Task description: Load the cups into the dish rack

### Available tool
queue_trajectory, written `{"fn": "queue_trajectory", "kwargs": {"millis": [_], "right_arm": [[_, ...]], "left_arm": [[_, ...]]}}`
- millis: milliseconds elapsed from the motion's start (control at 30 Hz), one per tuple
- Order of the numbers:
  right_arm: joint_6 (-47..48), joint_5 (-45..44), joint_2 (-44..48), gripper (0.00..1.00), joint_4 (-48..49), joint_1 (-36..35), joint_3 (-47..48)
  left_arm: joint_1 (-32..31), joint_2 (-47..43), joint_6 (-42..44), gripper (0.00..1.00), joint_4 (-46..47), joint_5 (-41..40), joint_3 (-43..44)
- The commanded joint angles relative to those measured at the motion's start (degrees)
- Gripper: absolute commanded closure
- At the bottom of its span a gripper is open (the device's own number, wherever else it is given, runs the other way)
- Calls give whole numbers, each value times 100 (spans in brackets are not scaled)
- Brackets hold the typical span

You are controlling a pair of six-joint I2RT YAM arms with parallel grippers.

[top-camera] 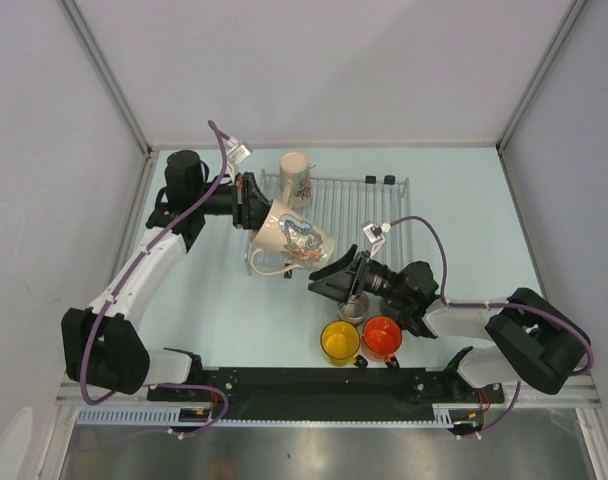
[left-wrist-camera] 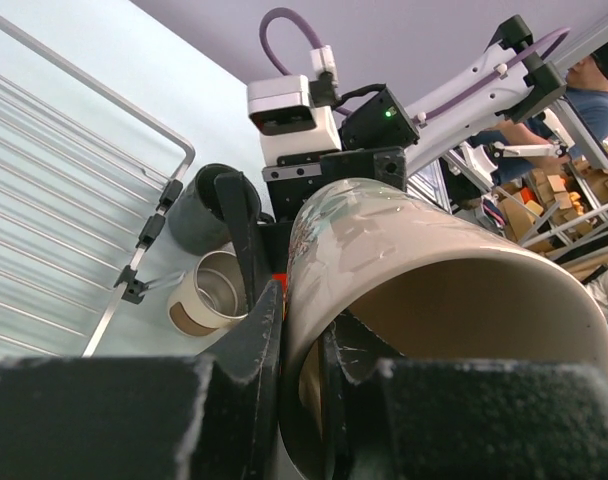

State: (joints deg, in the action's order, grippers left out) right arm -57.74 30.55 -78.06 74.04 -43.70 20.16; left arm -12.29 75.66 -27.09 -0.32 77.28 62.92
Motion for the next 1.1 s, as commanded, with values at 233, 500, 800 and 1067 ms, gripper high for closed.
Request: {"fn": "queue_trajectory", "kwargs": {"millis": [233,500,800,1067], "right_arm": [[746,672,204,0,1754,-33,462],[624,848,-25,0,1745,309,901],[606,769,-165,0,1754,371,1244],[553,619,-534,0,1772,134,1684]], "left_arm": [[34,-139,-666,100,840,332,19],[25,-183,-683,100,840,402,-157],[-62,-148,-657,100,849,280,-306],[-98,-69,-657,100,937,174,-359]]}}
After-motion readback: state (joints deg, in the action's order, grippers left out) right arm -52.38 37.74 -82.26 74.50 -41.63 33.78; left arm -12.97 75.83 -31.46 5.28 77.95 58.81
